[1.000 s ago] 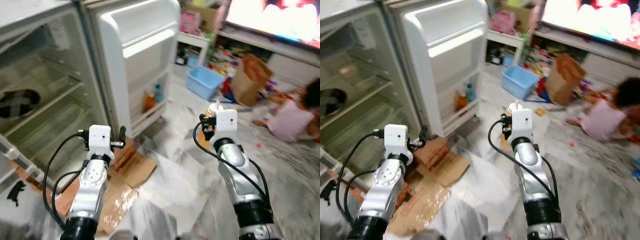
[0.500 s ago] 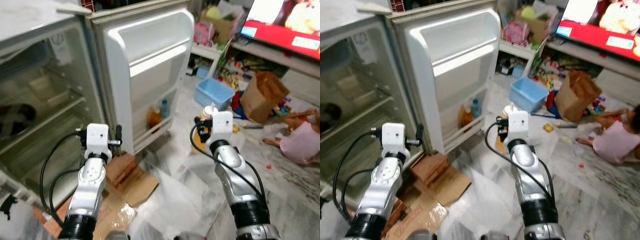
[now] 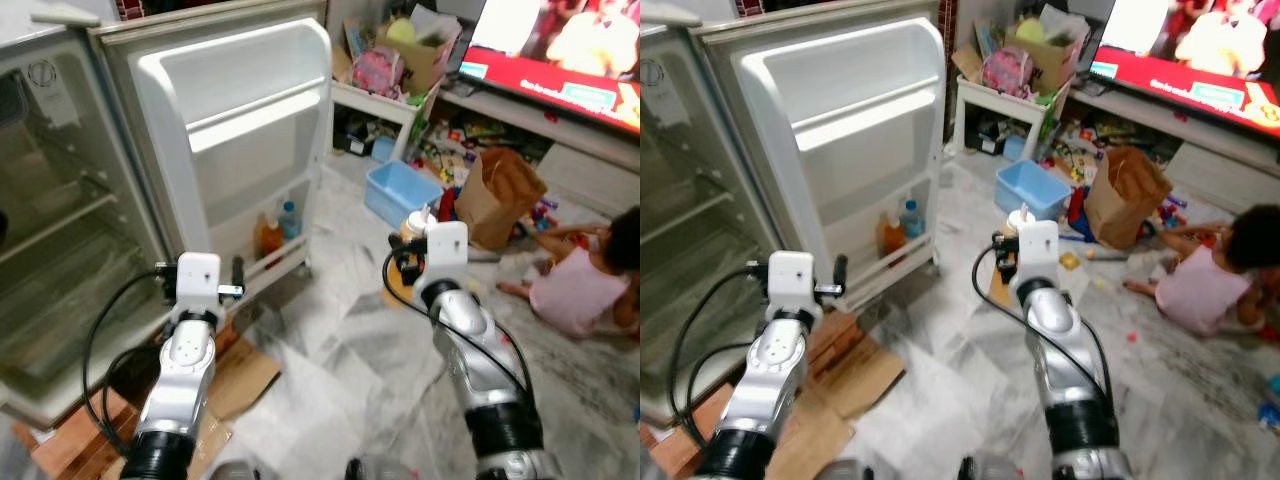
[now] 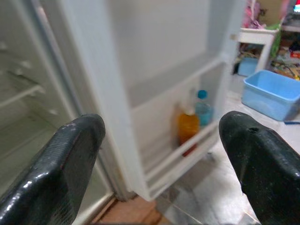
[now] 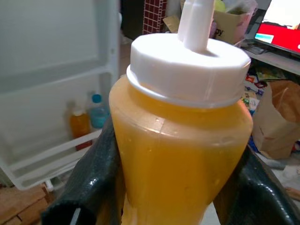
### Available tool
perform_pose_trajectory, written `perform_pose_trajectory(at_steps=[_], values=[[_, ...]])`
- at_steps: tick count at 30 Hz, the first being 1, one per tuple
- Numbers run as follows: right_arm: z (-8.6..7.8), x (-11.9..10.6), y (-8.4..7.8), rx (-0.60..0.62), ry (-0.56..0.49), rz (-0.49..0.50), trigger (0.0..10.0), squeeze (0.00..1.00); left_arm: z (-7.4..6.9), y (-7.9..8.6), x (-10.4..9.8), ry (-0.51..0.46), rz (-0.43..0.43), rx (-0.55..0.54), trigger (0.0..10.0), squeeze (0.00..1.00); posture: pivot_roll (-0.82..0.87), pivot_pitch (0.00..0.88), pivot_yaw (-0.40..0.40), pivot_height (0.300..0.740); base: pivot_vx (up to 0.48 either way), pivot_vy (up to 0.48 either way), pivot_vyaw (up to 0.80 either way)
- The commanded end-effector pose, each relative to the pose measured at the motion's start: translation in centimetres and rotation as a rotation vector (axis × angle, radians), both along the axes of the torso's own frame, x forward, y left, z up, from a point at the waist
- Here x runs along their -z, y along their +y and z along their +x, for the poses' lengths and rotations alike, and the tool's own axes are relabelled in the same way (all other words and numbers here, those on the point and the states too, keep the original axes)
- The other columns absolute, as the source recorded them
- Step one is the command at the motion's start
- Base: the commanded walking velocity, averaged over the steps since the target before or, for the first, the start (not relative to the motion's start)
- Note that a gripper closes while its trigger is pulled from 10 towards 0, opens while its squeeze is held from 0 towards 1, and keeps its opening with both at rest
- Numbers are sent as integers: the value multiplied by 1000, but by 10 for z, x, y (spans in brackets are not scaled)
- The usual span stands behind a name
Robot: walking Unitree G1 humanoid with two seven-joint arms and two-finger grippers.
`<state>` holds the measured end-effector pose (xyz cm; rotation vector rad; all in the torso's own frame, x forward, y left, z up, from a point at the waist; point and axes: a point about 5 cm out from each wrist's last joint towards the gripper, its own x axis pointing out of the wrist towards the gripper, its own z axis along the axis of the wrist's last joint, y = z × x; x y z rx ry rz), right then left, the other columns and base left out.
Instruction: Restocking fridge
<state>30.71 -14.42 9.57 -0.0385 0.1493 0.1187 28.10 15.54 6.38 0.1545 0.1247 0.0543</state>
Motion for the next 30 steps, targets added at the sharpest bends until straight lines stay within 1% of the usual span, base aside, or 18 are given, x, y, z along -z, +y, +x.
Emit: perform_pose_trajectory(at_steps=[1, 3, 4, 6, 8, 9, 11, 13, 14, 16, 17, 20, 23, 27, 28, 30], values=[[1, -4, -12, 17, -19, -19, 10000, 0, -1, -5, 1, 0, 7, 1, 10000, 0, 39, 0, -49, 740, 0, -446, 0], [0, -5, -12, 14, -27, -25, 10000, 0, -1, -3, 1, 2, 14, -8, 10000, 0, 39, 0, -49, 740, 0, -444, 0], [0, -9, -13, 20, -55, -43, 10000, 0, -3, 0, 2, 3, 20, -20, 10000, 0, 38, 0, -48, 740, 0, -442, 0], [0, -10, -13, 20, -69, -52, 10000, 0, -4, 4, 2, 6, 21, -27, 10000, 0, 37, 0, -47, 740, 0, -442, 0], [0, -10, -14, 21, -62, -47, 10000, 0, -7, 9, 3, 10, 21, -40, 10000, 0, 35, 0, -44, 740, 0, -446, 0], [1, -8, -14, 26, -41, -49, 10000, 0, -9, 13, 4, 12, 19, -50, 10000, 0, 37, 0, -45, 740, 0, -446, 0], [2, -10, -17, 51, -82, -116, 10000, 0, -12, 19, 2, 0, 29, -56, 10000, 0, 42, 0, -48, 740, 0, -441, 0], [3, -10, -15, 37, -87, -61, 10000, 0, -13, 22, -1, -12, 4, -70, 10000, 0, 44, 0, -47, 740, 0, 0, 0], [3, -9, -16, 63, -91, -50, 10000, 0, -15, 25, -4, -25, -19, -84, 10000, 0, 51, 0, -48, 740, 0, 0, 0], [5, -11, -19, 103, -120, -106, 10000, 0, -18, 28, -6, -30, -30, -99, 10000, 0, 57, 0, -49, 740, 0, 0, 0], [6, -10, -16, 59, -114, -97, 10000, 0, -21, 32, -7, -35, -42, -111, 10000, 0, 67, 0, -51, 740, 0, 0, 0], [5, -12, -11, 7, -120, -48, 10000, 0, -25, 36, -6, -18, -69, -134, 10000, 0, 78, 0, -54, 740, 0, 0, 0], [5, -18, -7, -21, -157, -39, 10000, 0, -30, 39, -9, -38, -17, -134, 10000, 0, 92, 0, -55, 740, 0, 0, 179], [7, -20, -6, -25, -175, -34, 10000, 0, -34, 38, -12, -57, -17, -116, 10000, 0, 96, 0, -60, 740, 0, 0, 669], [7, -20, -7, -24, -176, -23, 10000, 0, -38, 37, -11, -52, -31, -112, 10000, 0, 96, 0, -60, 740, 0, 0, 800], [7, -20, -8, -23, -173, -18, 10000, 0, -40, 36, -9, -42, -42, -113, 10000, 0, 92, 0, -61, 740, 0, 0, 800]])
